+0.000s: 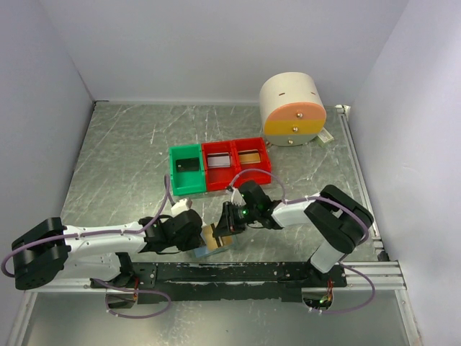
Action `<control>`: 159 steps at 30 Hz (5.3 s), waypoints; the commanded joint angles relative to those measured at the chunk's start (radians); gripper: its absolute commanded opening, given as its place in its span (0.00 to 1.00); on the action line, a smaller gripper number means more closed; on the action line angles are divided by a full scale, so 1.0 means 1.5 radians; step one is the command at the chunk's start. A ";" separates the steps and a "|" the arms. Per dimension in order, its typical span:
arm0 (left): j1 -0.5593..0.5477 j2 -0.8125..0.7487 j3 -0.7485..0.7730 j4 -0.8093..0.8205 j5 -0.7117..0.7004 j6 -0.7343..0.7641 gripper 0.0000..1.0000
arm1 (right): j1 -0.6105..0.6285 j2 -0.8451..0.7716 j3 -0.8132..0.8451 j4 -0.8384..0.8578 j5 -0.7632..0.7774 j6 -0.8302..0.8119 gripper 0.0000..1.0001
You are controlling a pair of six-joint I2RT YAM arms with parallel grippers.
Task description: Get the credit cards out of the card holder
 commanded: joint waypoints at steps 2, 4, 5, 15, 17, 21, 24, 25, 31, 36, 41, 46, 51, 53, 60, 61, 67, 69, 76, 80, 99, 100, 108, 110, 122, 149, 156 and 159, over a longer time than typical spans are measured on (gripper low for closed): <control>0.004 -0.003 -0.011 -0.035 -0.002 0.002 0.29 | 0.003 0.019 0.008 0.036 -0.019 0.011 0.18; 0.004 -0.006 -0.011 -0.036 -0.002 0.002 0.29 | 0.003 0.018 0.008 0.031 -0.014 0.009 0.11; 0.004 -0.006 -0.011 -0.036 -0.002 0.002 0.29 | 0.002 0.017 0.008 0.026 -0.010 0.007 0.07; 0.004 -0.024 0.000 -0.064 -0.013 0.003 0.29 | -0.055 -0.168 0.038 -0.213 0.147 -0.131 0.00; 0.004 -0.033 0.014 -0.088 -0.021 0.006 0.29 | -0.081 -0.217 0.044 -0.252 0.162 -0.165 0.00; 0.004 -0.061 0.047 -0.132 -0.039 0.019 0.31 | -0.105 -0.304 0.080 -0.307 0.189 -0.236 0.00; 0.004 -0.079 0.068 -0.154 -0.051 0.036 0.36 | -0.106 -0.346 0.097 -0.302 0.207 -0.274 0.00; 0.004 -0.085 0.077 -0.164 -0.056 0.043 0.39 | -0.106 -0.355 0.102 -0.292 0.211 -0.285 0.00; 0.017 -0.087 0.144 -0.237 -0.083 0.098 0.65 | -0.106 -0.369 0.107 -0.220 0.233 -0.361 0.00; 0.106 -0.082 0.178 -0.250 -0.031 0.204 0.77 | -0.106 -0.403 0.096 -0.153 0.326 -0.467 0.00; 0.243 -0.083 0.202 -0.246 0.033 0.315 0.83 | -0.107 -0.417 0.076 -0.082 0.450 -0.595 0.00; 0.384 -0.071 0.226 -0.254 0.107 0.425 0.86 | -0.200 -0.321 0.154 -0.141 0.437 -0.618 0.00; 0.506 -0.072 0.234 -0.251 0.153 0.520 0.88 | -0.250 -0.224 0.202 -0.141 0.357 -0.677 0.00; 0.538 -0.081 0.226 -0.241 0.154 0.534 0.88 | -0.251 -0.185 0.225 -0.151 0.341 -0.726 0.00; 0.553 -0.082 0.215 -0.215 0.130 0.547 0.88 | -0.248 -0.105 0.243 -0.131 0.336 -0.994 0.00; 0.553 -0.079 0.216 -0.216 0.128 0.548 0.88 | -0.247 -0.092 0.244 -0.128 0.342 -1.028 0.00; 0.553 -0.080 0.216 -0.222 0.110 0.543 0.87 | -0.247 -0.024 0.247 -0.083 0.351 -1.140 0.00; 0.553 -0.085 0.215 -0.222 0.102 0.540 0.88 | -0.247 -0.006 0.254 -0.073 0.354 -1.163 0.00; 0.553 -0.085 0.217 -0.226 0.093 0.538 0.87 | -0.248 0.064 0.288 -0.052 0.353 -1.231 0.00; 0.553 -0.087 0.216 -0.226 0.089 0.538 0.87 | -0.248 0.095 0.301 -0.036 0.361 -1.258 0.00; 0.553 -0.083 0.216 -0.225 0.088 0.538 0.86 | -0.247 0.180 0.345 -0.094 0.327 -1.307 0.17; 0.553 -0.082 0.215 -0.225 0.088 0.539 0.86 | -0.248 0.178 0.344 -0.096 0.326 -1.303 0.21; 0.553 -0.075 0.215 -0.225 0.092 0.540 0.85 | -0.248 0.161 0.342 -0.113 0.319 -1.276 0.41; 0.553 -0.074 0.216 -0.224 0.093 0.540 0.85 | -0.248 0.156 0.341 -0.117 0.317 -1.273 0.42; 0.553 -0.070 0.215 -0.222 0.107 0.544 0.85 | -0.249 0.084 0.319 -0.093 0.309 -1.216 0.47; 0.546 -0.161 0.120 -0.067 0.383 0.416 0.93 | -0.185 -0.175 0.119 -0.185 0.107 -0.175 0.82; 0.368 -0.175 0.090 0.029 0.304 0.292 0.86 | -0.121 -0.223 0.076 -0.246 0.174 -0.167 0.61; 0.295 -0.131 0.094 0.039 0.257 0.261 0.80 | -0.099 -0.210 0.063 -0.236 0.167 -0.159 0.48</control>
